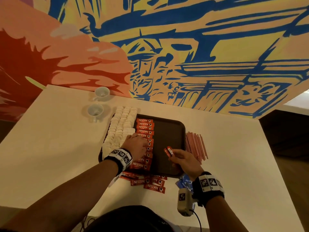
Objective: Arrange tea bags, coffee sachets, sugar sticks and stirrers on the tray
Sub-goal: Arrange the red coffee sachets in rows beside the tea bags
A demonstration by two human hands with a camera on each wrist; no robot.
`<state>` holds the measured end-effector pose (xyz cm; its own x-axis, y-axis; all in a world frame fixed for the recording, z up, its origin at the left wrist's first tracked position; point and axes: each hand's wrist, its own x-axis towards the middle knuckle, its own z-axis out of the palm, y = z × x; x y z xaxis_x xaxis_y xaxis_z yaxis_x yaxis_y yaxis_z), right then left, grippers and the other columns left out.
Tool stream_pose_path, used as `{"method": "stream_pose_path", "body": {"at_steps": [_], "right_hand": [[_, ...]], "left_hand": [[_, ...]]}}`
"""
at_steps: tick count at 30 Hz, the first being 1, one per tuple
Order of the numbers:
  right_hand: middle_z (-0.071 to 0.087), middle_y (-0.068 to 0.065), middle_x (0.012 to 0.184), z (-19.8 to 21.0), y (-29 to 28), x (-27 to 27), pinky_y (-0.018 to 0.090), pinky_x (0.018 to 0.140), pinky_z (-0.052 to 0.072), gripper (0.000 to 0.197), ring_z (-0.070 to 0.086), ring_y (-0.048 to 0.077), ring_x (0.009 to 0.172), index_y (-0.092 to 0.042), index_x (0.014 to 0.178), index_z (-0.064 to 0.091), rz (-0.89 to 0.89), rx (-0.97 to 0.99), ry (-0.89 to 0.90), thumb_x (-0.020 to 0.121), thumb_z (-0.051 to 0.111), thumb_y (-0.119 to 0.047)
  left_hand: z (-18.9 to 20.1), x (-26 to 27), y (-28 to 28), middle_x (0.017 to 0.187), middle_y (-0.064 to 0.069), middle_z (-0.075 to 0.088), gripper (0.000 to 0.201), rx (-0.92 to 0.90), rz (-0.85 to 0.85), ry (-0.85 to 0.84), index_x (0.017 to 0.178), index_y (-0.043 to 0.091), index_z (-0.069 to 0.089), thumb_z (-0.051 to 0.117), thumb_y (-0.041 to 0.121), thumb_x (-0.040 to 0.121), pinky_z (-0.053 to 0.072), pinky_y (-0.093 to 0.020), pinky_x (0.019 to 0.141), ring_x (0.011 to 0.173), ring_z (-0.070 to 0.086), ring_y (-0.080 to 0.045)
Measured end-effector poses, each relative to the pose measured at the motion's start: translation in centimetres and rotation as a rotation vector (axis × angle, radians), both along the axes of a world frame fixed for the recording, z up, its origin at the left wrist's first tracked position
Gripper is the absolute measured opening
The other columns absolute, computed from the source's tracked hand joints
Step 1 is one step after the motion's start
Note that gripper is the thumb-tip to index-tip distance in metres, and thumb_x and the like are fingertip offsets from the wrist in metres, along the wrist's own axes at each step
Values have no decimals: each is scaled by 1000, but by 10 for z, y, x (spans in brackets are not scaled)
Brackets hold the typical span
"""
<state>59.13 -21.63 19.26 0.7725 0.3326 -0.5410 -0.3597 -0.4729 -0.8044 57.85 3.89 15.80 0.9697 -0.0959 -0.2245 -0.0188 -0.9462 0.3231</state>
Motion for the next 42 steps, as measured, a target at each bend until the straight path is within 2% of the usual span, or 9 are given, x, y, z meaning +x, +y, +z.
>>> {"method": "stream_pose_path", "body": {"at_steps": [4,7,10,15,18,28,33,36,42], "right_hand": [[76,-6,106,9,-7,-5,37,94,57,24,71,16,103,-22,116,68,-50,97,-28,93,70,-15],[77,-4,105,20,-14,-13,30,83,59,26,73,16,100,-17,115,69,-52,149,-43,90,72,-10],[77,-2,103,31,-24,-22,33,87,58,21,72,17,99,-17,109,71,-16,151,-111,89,74,-10],[77,-1,104,45,-42,-36,28,84,56,22,72,13,97,-15,110,72,25,207,-115,88,76,-17],[76,2,103,50,-54,-43,24,74,53,18,71,13,90,-19,111,75,-8,261,-58,96,67,-25],[73,18,103,54,-81,-60,34,74,59,18,72,28,90,-3,109,69,-130,395,83,96,57,2],[76,15,106,56,-87,-63,42,91,57,20,74,29,98,-3,108,71,-115,397,91,88,70,-3],[77,12,101,60,-86,-67,35,83,57,25,74,28,97,-2,108,70,-59,384,53,84,76,-6],[71,29,108,65,-70,-71,32,71,62,42,74,33,85,0,118,61,-68,510,138,80,76,10]], "left_hand": [[28,-15,-12,120,7,66,28,-403,144,35,122,28,67,65,33,95,46,-25,95,113,59,-11],[45,-31,-27,121,10,66,31,-630,137,176,123,30,66,65,41,94,48,-26,97,110,61,-4],[62,-47,-50,111,10,71,30,-778,131,184,122,26,67,65,39,95,50,-19,84,99,65,-2],[78,-66,-80,74,4,69,13,-877,224,83,107,24,70,64,30,97,53,-27,70,67,63,-7],[86,-78,-88,66,3,65,10,-881,277,49,102,26,71,63,31,97,54,-33,72,59,59,-10],[109,-124,-101,97,-3,77,19,-1103,474,5,106,12,71,66,27,94,54,-31,90,90,74,-19],[112,-141,-101,97,-7,77,21,-1135,529,-33,112,15,66,70,14,91,55,-30,86,93,74,-20],[115,-146,-102,99,-6,77,31,-1161,558,-59,121,22,65,70,15,92,54,-27,85,96,74,-21],[108,-141,-110,102,-10,76,21,-1243,663,-61,110,14,72,72,13,90,58,-42,93,103,70,-30]]}}
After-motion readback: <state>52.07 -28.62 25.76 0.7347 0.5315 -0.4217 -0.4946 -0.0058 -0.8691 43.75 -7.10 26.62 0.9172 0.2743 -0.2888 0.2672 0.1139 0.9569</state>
